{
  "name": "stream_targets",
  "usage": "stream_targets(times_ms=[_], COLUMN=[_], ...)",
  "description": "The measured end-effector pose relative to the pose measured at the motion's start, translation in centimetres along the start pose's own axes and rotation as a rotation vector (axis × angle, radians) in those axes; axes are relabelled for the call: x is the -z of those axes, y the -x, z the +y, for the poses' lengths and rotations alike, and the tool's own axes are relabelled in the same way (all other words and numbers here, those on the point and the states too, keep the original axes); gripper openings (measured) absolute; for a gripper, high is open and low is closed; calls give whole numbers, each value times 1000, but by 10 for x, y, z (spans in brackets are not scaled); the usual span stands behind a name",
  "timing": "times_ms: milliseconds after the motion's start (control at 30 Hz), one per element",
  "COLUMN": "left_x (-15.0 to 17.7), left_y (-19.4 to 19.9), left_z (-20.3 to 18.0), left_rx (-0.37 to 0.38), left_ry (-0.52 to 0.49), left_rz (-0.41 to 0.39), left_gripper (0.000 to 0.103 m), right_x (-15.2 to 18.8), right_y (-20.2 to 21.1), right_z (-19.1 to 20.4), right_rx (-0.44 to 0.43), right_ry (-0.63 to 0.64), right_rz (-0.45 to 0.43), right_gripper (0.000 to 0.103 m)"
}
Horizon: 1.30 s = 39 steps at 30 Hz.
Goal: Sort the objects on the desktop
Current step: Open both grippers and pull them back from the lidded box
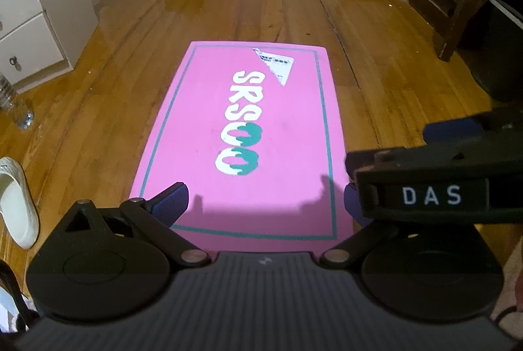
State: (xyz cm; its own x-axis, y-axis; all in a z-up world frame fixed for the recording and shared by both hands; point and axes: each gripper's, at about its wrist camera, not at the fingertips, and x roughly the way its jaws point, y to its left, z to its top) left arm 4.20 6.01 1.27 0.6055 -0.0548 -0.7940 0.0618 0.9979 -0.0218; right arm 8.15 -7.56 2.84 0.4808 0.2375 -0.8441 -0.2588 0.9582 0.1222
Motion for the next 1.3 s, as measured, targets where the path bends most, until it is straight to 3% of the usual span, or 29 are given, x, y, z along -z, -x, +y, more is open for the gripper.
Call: stream_targets(times_ms=[267, 400, 733, 1300], left_x=[4, 10, 10, 14], left_y=[-1, -6, 5, 6], left_z=[2, 3, -12, -23], left_rx=[-30, -44, -66, -66], left_ry=[8, 6, -38, -35], left_rz=[30, 64, 59, 89], left_gripper=[103, 103, 103, 103], right_x=[5, 5, 7, 12], right_y=[-2, -4, 3, 6], right_z=[4, 8, 3, 2], right_rx=[-23, 5, 6, -67], right_ry=[-15, 2, -2, 10], right_rz=[-8, -19, -51, -18], right_gripper=[82, 82, 82, 82])
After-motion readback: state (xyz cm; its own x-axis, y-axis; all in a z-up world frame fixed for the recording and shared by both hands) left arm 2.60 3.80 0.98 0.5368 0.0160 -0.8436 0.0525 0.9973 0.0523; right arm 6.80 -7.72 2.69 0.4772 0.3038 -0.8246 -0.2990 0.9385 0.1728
